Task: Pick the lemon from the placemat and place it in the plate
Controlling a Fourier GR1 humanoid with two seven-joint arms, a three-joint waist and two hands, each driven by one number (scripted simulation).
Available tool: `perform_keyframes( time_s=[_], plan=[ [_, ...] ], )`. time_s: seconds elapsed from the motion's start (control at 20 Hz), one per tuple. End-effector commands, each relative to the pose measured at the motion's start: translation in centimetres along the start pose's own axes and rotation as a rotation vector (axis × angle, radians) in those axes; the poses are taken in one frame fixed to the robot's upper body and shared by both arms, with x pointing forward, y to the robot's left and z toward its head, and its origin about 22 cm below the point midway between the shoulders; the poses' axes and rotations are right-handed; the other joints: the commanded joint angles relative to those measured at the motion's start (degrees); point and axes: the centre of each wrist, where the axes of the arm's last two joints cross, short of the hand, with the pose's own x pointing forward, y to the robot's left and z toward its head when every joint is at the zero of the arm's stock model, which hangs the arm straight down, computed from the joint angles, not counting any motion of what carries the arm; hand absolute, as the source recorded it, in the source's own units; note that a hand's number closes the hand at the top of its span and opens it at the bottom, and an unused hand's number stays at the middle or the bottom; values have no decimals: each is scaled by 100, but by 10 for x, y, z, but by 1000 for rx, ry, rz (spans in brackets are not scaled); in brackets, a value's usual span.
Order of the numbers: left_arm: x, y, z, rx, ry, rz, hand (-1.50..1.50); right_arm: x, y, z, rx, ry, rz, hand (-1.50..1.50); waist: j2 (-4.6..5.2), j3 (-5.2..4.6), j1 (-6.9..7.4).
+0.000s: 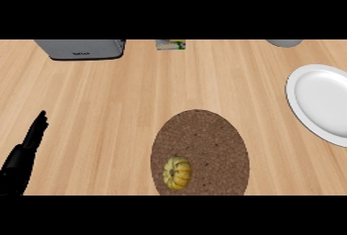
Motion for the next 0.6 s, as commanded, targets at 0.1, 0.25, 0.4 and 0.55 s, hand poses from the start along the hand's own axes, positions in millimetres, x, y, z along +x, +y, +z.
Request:
perform_keyframes(
  time_s=[0.1,0.25,0.4,0.55],
  plan=[
    [-1,-2,-3,-11,-15,-11,0,-26,-31,20,-144,-235,-104,150,-14,-14,118],
    [11,-5,-17,-14,-29,-15,0,-38,-36,31,-101,-316,-189,150,-10,-37,183],
    [15,-7,-16,-39,-34,-1,0,-38,-59,32,-103,-363,-210,150,-19,-45,295],
    [16,-17,-17,-42,-51,-9,0,-26,-50,11,-54,-365,-224,150,-18,-63,401]
  ],
)
